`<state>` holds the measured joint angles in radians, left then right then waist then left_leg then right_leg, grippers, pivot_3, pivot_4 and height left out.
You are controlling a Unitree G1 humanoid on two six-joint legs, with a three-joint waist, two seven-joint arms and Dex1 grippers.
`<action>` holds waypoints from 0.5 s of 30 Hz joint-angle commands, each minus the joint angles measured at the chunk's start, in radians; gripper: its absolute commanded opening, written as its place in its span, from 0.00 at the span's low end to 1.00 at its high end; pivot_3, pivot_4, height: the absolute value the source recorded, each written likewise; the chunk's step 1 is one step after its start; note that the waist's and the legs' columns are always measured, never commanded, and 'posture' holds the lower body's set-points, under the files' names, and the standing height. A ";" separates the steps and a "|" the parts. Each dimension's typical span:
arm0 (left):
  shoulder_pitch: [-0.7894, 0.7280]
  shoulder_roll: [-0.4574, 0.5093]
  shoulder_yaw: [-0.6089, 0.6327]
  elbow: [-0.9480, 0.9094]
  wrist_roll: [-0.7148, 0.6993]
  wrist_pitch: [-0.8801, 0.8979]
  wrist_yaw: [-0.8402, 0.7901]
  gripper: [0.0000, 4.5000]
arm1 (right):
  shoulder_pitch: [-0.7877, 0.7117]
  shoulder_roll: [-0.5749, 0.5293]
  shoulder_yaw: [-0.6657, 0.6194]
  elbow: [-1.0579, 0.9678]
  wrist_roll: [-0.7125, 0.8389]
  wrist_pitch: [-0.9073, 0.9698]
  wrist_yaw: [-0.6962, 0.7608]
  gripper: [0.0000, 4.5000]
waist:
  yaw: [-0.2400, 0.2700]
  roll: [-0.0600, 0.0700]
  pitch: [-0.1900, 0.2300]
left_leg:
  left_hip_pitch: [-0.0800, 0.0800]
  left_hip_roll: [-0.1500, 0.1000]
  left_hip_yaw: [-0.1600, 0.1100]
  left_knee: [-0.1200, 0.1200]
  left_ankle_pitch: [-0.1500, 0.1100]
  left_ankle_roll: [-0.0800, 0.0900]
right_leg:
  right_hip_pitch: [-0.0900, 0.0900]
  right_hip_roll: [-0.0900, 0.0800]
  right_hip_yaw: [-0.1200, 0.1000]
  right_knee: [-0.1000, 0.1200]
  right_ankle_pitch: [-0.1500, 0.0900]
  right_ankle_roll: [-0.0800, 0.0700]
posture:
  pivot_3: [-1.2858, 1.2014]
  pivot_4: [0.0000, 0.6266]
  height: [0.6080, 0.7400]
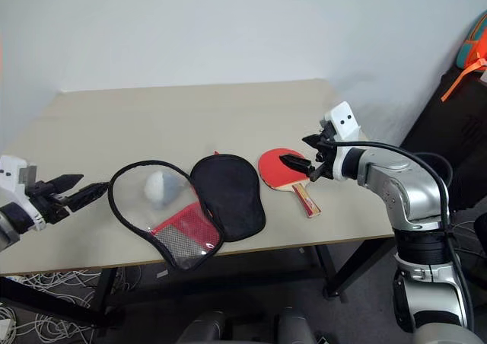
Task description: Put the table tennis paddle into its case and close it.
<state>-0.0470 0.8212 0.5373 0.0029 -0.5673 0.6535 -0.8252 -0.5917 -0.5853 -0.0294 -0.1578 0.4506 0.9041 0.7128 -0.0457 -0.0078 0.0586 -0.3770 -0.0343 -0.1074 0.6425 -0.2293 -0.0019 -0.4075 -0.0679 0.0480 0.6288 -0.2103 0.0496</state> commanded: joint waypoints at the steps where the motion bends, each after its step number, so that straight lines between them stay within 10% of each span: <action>1: -0.022 0.004 0.023 -0.020 -0.013 -0.021 0.010 1.00 | -0.020 0.022 -0.003 -0.004 -0.001 -0.038 -0.016 1.00 | -0.001 0.000 0.000 | 0.000 0.000 0.000 0.000 0.000 0.000 | 0.000 0.000 0.000 0.000 0.000 0.000 | 0.52 0.00 0.99; 15: -0.164 0.027 -0.072 -0.039 -0.020 -0.003 -0.006 1.00 | 0.027 0.011 -0.016 -0.029 0.005 -0.025 -0.043 1.00 | -0.001 0.000 0.000 | 0.000 0.000 0.001 0.000 0.000 0.000 | 0.000 0.001 0.000 0.000 0.000 0.000 | 0.52 0.00 0.99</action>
<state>-0.1792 0.8296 0.4624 0.0114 -0.5677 0.6520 -0.8270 -0.5472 -0.5597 -0.0185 -0.1585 0.4508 0.8909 0.6690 -0.0469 -0.0078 0.0585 -0.3771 -0.0342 -0.1066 0.6423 -0.2293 -0.0018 -0.4079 -0.0673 0.0483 0.6288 -0.2102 0.0497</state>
